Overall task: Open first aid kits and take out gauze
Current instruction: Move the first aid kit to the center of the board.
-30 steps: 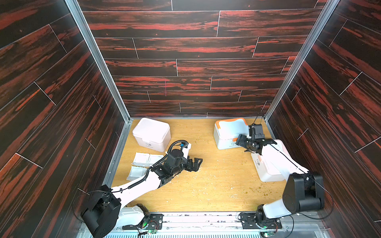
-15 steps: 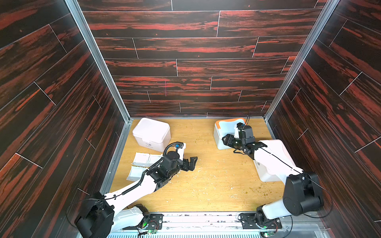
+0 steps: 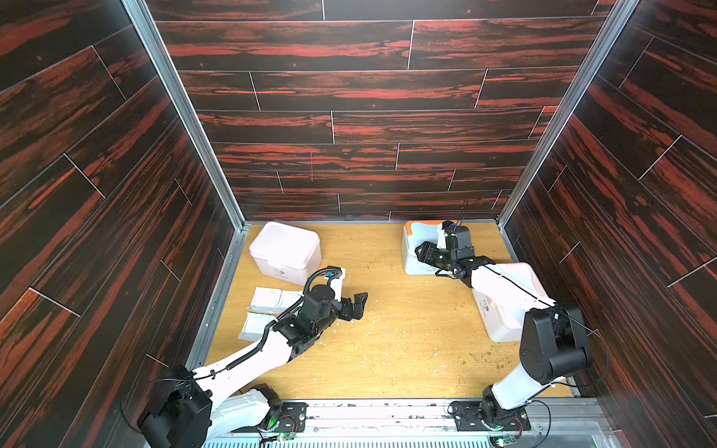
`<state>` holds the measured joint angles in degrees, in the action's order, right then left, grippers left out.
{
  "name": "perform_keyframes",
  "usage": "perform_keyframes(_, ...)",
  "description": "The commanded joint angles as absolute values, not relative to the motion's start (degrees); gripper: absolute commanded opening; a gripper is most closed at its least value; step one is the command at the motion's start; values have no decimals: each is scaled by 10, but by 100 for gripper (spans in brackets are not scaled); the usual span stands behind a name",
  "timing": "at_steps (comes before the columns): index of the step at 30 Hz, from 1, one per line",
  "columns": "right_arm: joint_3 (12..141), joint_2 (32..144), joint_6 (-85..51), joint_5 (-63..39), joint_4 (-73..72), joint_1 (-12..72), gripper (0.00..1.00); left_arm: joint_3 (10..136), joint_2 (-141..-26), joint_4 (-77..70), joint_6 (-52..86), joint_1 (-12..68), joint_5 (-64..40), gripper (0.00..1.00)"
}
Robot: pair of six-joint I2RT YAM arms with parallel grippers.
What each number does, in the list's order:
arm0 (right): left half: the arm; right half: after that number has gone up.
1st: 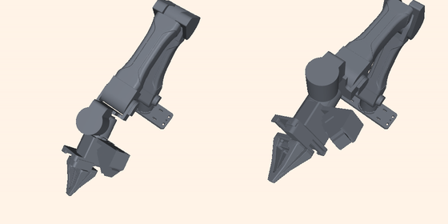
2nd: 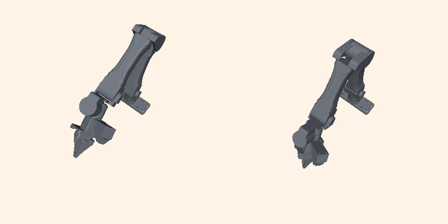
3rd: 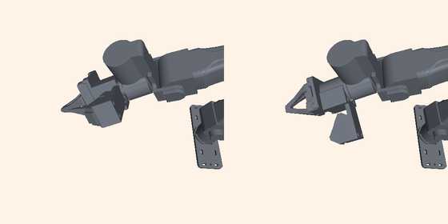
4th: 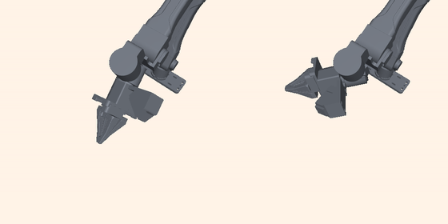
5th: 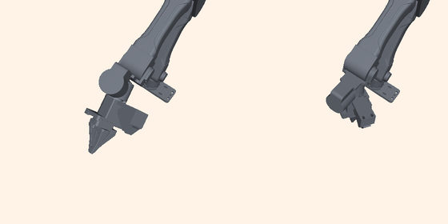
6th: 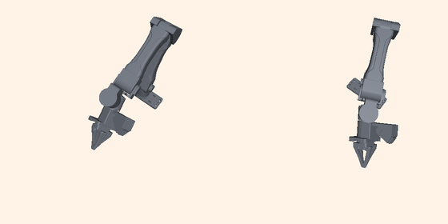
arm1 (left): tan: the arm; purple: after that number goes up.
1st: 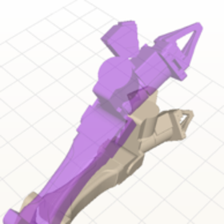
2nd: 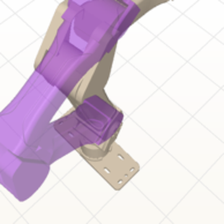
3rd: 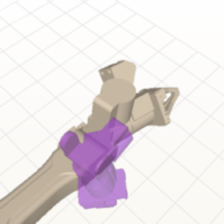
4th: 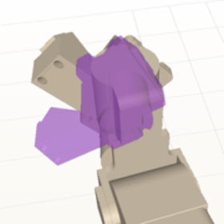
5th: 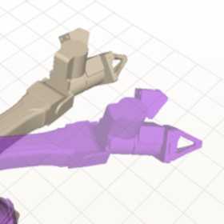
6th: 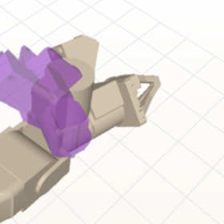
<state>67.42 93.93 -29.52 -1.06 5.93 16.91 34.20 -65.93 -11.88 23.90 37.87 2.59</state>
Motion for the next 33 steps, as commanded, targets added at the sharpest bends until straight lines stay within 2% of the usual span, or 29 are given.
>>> perform_keyframes(1, 687, 935, -282, -43, 71, 165, 64, 362, -653, -101, 239, 370, 26, 99)
perform_keyframes(10, 635, 775, -273, -94, 121, 207, 81, 456, -618, 34, 223, 366, 104, 99)
perform_keyframes(17, 553, 659, -294, -129, 81, 261, 98, 529, -611, 106, 215, 360, 153, 99)
perform_keyframes(23, 541, 658, -314, -123, 45, 318, 99, 609, -656, 177, 202, 316, 154, 100)
perform_keyframes(29, 547, 719, -336, -84, -18, 388, 99, 703, -736, 224, 221, 217, 120, 100)
perform_keyframes(33, 537, 753, -322, -24, -72, 430, 99, 771, -804, 243, 238, 130, 58, 100)
